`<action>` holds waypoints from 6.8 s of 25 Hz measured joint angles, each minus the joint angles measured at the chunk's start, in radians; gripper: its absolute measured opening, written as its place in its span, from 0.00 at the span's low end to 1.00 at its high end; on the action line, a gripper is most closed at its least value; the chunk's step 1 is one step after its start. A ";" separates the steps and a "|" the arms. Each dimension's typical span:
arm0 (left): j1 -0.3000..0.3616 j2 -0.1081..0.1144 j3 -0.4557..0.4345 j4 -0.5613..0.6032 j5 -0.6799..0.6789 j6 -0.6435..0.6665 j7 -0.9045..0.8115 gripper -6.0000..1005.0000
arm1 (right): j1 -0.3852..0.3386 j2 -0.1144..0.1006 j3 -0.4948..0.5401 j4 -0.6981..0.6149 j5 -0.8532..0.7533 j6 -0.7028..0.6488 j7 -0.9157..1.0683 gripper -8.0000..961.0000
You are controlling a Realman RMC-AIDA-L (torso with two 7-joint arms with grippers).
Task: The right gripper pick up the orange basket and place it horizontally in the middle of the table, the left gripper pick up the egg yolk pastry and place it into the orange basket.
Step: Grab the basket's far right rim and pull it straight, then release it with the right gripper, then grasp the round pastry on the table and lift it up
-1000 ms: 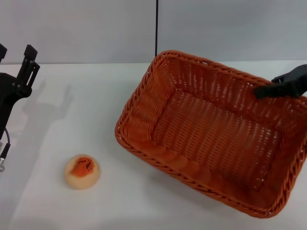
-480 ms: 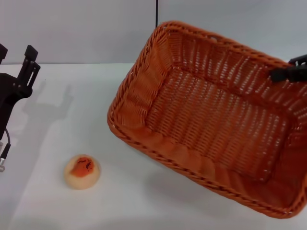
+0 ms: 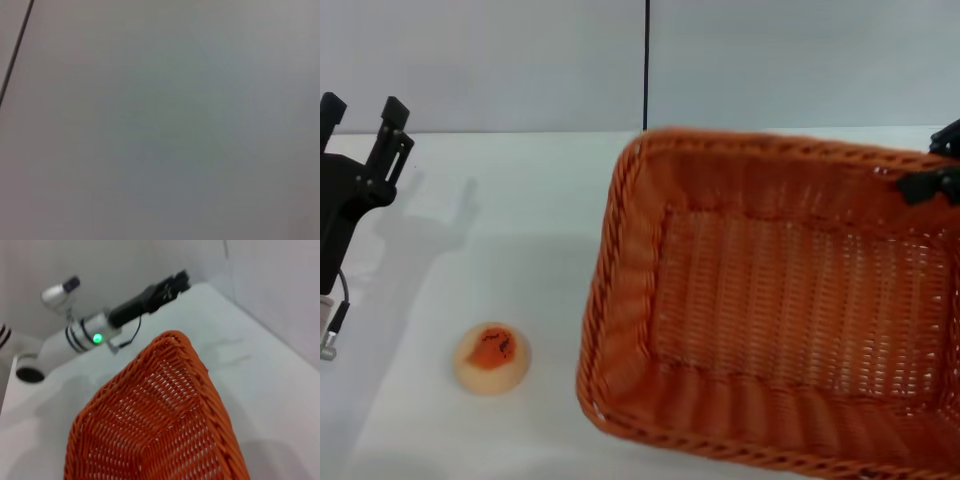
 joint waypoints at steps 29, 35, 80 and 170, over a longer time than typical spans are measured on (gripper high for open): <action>0.003 -0.001 0.053 -0.007 0.000 0.010 -0.017 0.71 | 0.099 0.055 -0.125 0.189 -0.080 0.148 -0.203 0.18; 0.002 -0.002 0.053 -0.009 0.000 0.011 -0.022 0.71 | 0.102 0.069 -0.126 0.191 -0.093 0.157 -0.211 0.18; 0.004 -0.003 0.054 -0.010 0.001 -0.004 -0.026 0.71 | 0.150 0.124 -0.149 0.275 -0.115 0.335 -0.270 0.17; -0.065 0.126 0.535 0.593 0.003 0.238 -0.574 0.71 | -0.445 0.233 0.264 0.625 1.091 0.624 -0.814 0.58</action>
